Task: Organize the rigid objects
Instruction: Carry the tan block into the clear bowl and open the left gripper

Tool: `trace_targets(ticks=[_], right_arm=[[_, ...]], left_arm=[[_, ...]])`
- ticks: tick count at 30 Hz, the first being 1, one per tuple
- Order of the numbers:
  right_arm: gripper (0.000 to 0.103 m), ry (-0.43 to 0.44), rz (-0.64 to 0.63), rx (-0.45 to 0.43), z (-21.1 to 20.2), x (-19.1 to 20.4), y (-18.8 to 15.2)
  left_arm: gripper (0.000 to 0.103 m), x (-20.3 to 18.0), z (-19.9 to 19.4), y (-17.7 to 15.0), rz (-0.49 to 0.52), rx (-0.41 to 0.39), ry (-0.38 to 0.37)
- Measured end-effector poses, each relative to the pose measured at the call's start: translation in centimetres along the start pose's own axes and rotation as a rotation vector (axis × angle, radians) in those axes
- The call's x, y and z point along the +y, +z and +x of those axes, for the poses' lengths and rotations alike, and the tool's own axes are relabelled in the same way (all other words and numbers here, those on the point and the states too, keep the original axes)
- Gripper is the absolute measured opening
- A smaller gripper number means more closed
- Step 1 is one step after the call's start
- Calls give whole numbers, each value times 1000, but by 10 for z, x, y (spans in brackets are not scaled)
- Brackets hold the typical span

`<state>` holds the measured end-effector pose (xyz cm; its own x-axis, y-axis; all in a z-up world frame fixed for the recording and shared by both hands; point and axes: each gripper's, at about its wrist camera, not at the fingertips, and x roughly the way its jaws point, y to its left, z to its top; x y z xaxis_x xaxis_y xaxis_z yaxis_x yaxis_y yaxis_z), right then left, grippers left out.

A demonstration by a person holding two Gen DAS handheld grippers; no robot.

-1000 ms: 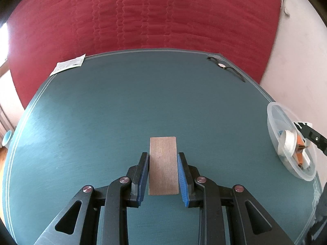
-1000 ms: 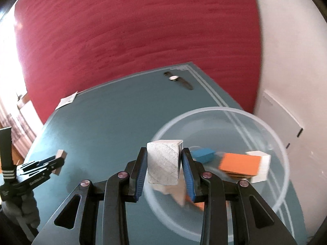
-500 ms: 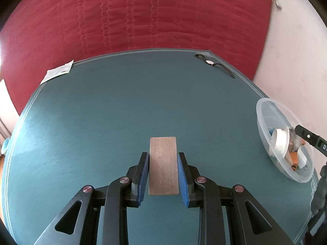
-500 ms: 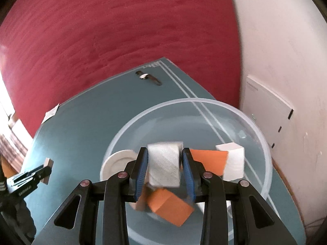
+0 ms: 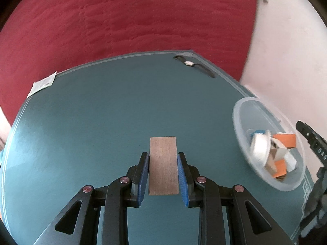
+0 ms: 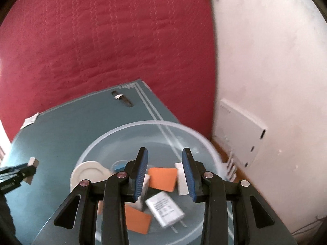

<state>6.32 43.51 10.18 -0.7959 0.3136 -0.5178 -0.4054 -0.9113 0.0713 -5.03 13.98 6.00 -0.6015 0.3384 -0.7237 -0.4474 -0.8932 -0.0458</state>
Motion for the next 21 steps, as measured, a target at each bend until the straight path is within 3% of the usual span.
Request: trace_targets(ticks=[3,21], right_arm=[[44,-5,-17,-4,-2,-1,-2],[45,53,-6,26,-4,-9,-7]], left_arm=[[29,-14,-1,8,22,-17,-17],[29,-87,17,48,123,-48,-161]])
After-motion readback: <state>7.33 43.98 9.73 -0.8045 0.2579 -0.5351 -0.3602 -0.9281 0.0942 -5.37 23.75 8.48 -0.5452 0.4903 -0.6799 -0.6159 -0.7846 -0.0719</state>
